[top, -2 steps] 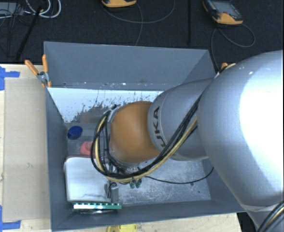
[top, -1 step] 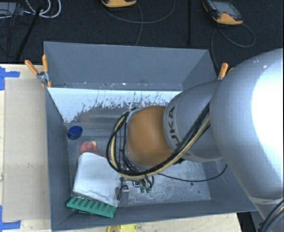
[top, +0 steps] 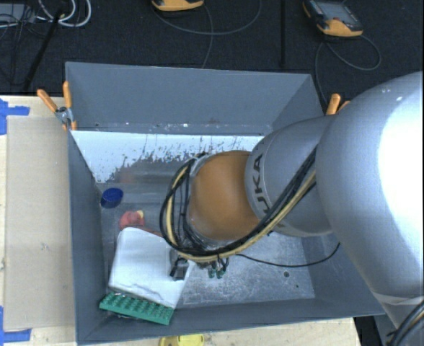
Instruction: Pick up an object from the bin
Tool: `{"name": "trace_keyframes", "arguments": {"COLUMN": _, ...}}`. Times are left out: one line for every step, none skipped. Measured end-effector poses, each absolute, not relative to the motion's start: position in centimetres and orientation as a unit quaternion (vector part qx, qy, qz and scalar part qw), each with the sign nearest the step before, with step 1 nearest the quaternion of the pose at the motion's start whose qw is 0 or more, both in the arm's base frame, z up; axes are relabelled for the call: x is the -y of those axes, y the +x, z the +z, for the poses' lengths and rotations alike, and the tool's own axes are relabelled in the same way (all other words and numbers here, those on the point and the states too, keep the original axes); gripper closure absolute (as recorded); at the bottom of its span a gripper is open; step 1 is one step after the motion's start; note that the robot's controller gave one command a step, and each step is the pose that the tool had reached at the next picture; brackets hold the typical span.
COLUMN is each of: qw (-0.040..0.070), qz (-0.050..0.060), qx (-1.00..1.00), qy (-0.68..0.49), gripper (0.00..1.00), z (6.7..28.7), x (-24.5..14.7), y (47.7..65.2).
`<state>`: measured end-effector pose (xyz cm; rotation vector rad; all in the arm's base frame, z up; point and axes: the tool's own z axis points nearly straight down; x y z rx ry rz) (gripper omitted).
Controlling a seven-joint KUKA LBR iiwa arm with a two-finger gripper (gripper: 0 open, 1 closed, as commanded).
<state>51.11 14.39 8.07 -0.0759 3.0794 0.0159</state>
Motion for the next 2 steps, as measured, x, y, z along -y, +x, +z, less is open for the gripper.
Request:
{"name": "trace_keyframes", "arguments": {"qw": 0.004, "qz": 0.001, "qx": -1.0, "qy": -0.025, "gripper": 1.0, "z": 15.5, "x": -14.5, "y": 51.4}}
{"name": "trace_keyframes", "arguments": {"qw": 0.002, "qz": 0.001, "qx": -1.0, "qy": -0.025, "gripper": 1.0, "z": 20.0, "x": -14.5, "y": 51.5}}
